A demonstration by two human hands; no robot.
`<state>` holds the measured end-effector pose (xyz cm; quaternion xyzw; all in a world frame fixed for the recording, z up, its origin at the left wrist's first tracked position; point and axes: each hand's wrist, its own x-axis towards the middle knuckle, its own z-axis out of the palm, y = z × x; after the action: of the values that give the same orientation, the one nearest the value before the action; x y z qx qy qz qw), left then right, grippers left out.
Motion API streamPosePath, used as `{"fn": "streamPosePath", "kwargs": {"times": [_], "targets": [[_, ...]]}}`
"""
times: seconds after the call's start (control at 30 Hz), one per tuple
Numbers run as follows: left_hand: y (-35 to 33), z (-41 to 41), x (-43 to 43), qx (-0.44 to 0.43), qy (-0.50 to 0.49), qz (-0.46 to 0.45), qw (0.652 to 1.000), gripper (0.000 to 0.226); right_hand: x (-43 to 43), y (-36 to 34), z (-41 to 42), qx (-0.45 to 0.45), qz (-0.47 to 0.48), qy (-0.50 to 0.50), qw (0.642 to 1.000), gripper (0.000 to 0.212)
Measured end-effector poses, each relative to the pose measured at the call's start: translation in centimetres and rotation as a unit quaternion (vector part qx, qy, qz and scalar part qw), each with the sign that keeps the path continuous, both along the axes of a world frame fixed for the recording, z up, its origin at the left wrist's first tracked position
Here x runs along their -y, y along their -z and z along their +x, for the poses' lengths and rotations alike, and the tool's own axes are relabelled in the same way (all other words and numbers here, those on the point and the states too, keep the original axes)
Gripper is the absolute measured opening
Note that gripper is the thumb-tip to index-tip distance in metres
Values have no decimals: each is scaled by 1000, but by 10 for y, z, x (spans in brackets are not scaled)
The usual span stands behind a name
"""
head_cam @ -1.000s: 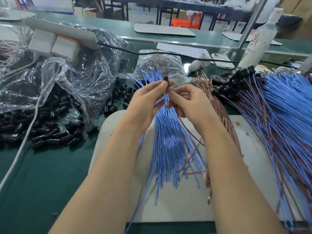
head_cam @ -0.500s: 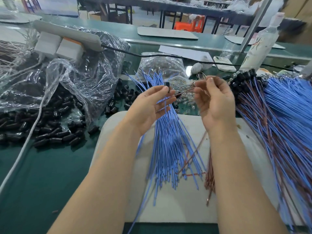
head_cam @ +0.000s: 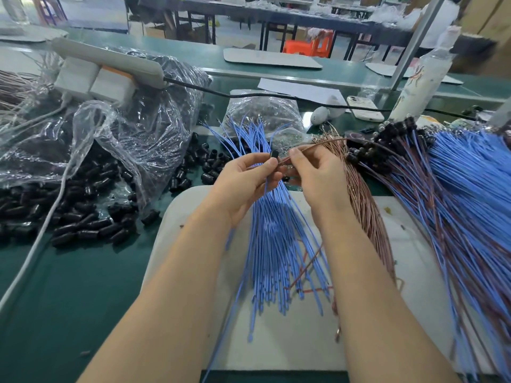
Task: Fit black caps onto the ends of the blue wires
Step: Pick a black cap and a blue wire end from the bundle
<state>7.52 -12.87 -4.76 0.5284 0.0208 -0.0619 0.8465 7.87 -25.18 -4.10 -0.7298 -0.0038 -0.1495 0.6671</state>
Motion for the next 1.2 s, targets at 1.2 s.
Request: {"fn": "streamPosePath", "kwargs": {"times": [1.2], "targets": [[6,-3,1,175,-64,464,866,11,21,-4,6,90,-23,174,980,12]]}}
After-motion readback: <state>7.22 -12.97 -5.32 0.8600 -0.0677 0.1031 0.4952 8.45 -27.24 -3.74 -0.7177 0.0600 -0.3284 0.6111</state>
